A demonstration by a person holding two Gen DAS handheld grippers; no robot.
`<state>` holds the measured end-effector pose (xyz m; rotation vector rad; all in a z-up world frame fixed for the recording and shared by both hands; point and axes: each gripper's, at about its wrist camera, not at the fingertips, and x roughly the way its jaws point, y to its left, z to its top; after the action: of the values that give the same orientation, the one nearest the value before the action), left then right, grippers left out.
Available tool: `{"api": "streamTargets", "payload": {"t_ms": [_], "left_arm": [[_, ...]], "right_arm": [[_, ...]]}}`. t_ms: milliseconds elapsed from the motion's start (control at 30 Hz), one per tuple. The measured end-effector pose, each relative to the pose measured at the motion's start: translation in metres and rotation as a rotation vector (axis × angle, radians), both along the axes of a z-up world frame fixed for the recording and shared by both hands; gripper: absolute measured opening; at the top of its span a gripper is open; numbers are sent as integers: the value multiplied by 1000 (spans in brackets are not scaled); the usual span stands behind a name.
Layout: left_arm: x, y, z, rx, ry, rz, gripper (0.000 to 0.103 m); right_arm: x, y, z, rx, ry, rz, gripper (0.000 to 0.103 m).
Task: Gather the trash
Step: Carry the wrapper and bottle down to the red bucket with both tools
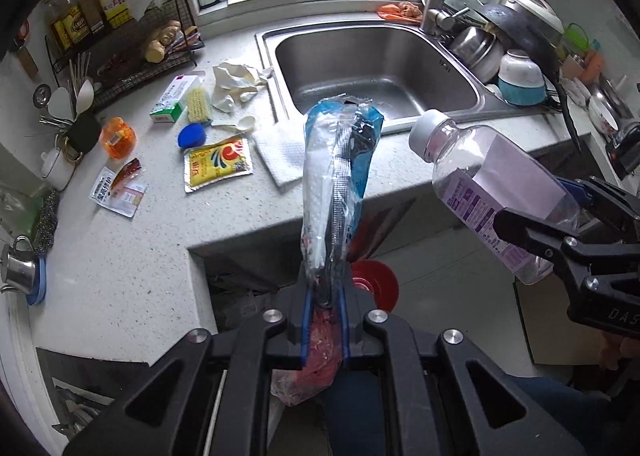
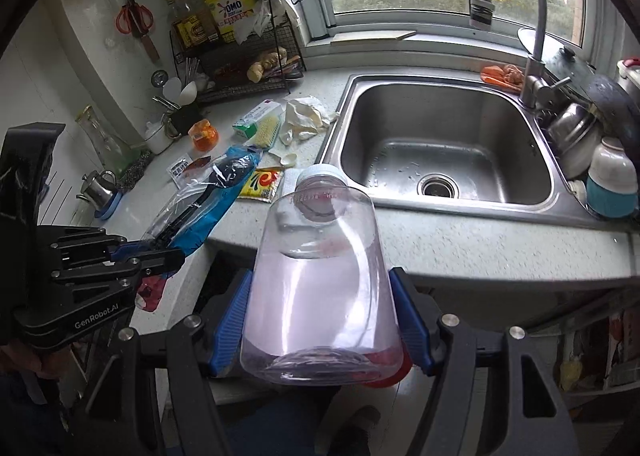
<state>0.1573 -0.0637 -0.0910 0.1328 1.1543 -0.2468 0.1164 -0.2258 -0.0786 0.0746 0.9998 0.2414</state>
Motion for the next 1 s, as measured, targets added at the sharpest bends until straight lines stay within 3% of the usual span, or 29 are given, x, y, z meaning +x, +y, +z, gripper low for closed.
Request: {"api": "streamTargets", "payload": {"t_ms": [400, 633, 1000], "left_arm": [[-26, -51, -69, 1, 171, -117, 10], [-11, -65, -156, 7, 290, -116, 10], [14, -82, -304, 26, 389, -116, 10]], "right_arm": [[-38, -30, -48, 20, 127, -108, 65], [-27, -37, -113, 4, 232, -131, 65], [4, -59, -249, 30, 337, -205, 65]]}}
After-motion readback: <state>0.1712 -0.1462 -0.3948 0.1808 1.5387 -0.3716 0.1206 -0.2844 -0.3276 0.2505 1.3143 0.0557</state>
